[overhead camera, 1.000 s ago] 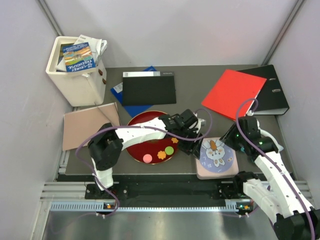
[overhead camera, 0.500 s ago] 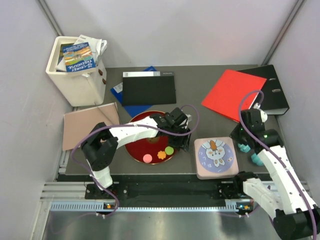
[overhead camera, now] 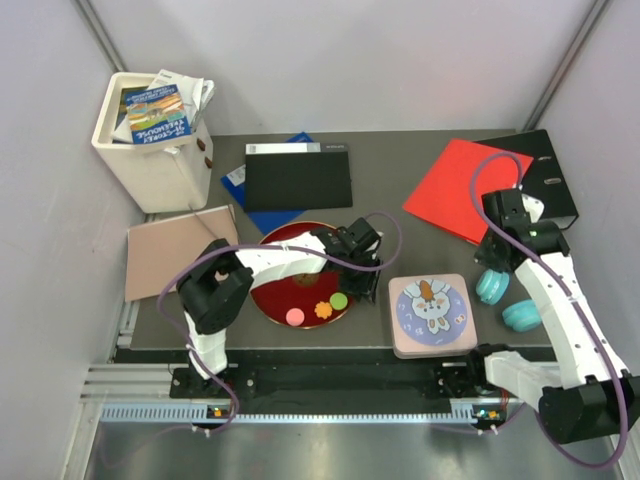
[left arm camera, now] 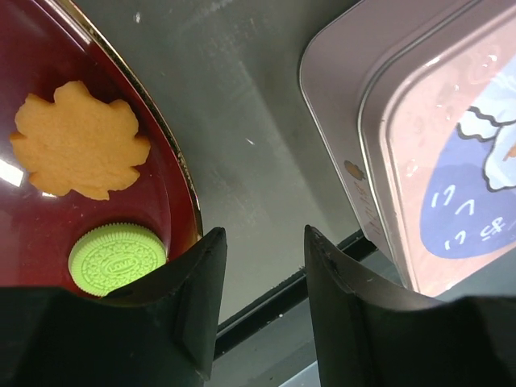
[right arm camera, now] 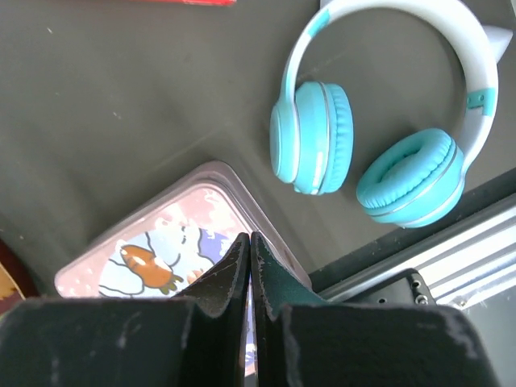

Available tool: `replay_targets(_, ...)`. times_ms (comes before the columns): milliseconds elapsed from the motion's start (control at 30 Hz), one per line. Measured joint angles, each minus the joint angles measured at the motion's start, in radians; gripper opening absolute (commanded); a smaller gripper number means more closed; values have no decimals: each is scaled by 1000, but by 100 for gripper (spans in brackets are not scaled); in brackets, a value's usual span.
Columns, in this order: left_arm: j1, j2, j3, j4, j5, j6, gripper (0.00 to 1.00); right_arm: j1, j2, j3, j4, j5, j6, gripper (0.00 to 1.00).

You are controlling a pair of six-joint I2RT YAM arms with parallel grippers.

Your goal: Pack the cookies

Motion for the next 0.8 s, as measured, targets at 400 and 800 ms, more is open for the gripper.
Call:
replay_targets(400, -1, 75, 23, 20, 47, -1, 48, -1, -27, -108, -5, -56, 4, 0)
replay_targets(800, -1, 75, -24, 204, 227, -49, 47, -1, -51, -133, 19, -90, 4, 0)
